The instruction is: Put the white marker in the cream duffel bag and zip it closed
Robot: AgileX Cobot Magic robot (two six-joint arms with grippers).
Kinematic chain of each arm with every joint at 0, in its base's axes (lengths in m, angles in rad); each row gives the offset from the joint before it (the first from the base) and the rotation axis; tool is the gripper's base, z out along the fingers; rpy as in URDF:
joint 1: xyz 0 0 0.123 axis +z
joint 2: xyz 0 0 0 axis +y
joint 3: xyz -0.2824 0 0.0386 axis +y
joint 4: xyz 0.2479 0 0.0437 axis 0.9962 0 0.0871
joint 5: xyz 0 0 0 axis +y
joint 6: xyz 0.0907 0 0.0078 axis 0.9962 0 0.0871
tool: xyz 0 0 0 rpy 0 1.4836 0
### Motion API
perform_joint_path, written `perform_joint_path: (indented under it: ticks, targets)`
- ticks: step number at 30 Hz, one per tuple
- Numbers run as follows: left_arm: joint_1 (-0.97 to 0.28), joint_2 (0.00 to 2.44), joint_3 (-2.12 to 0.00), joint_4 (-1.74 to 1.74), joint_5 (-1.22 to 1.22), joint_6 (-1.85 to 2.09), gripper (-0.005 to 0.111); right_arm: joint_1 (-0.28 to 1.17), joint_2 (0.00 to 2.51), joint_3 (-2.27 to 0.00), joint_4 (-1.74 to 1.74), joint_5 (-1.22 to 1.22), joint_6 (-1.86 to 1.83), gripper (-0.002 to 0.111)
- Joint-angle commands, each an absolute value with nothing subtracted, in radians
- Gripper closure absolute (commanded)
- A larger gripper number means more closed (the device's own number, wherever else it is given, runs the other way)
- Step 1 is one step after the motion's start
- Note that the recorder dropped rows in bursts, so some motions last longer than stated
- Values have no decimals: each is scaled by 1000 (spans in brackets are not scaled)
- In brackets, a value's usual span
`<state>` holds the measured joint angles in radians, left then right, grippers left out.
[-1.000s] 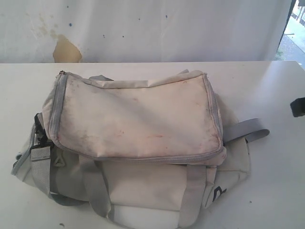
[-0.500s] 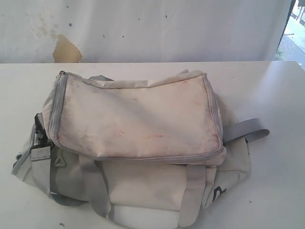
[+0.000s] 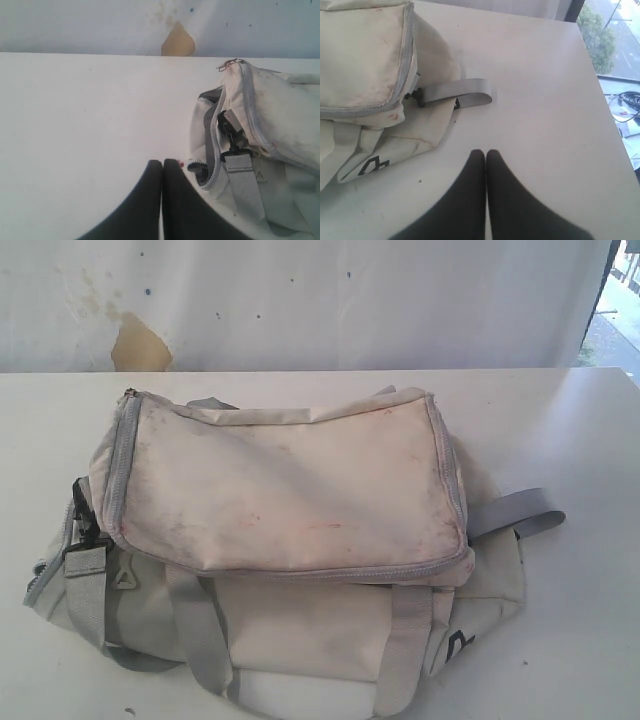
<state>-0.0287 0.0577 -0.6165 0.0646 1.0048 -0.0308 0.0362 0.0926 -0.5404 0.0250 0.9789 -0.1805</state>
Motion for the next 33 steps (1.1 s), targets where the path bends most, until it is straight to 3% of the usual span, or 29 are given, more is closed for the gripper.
perform_joint_path:
  ticks: [1,8,18,26,33]
  targets:
    - [-34,0,-604,89,1038,-51,107,40,0,-525,19,932,-188,108]
    - [-33,0,-604,92,1013,-53,107,40,0,-512,19,896,-204,108]
    - [-33,0,-598,89,761,-51,107,40,0,-473,-22,674,-183,108]
    - [-33,0,-385,89,301,-49,107,40,0,-336,-18,403,-100,108]
    - [-33,0,-185,82,194,-49,107,40,0,-151,-18,210,-83,108]
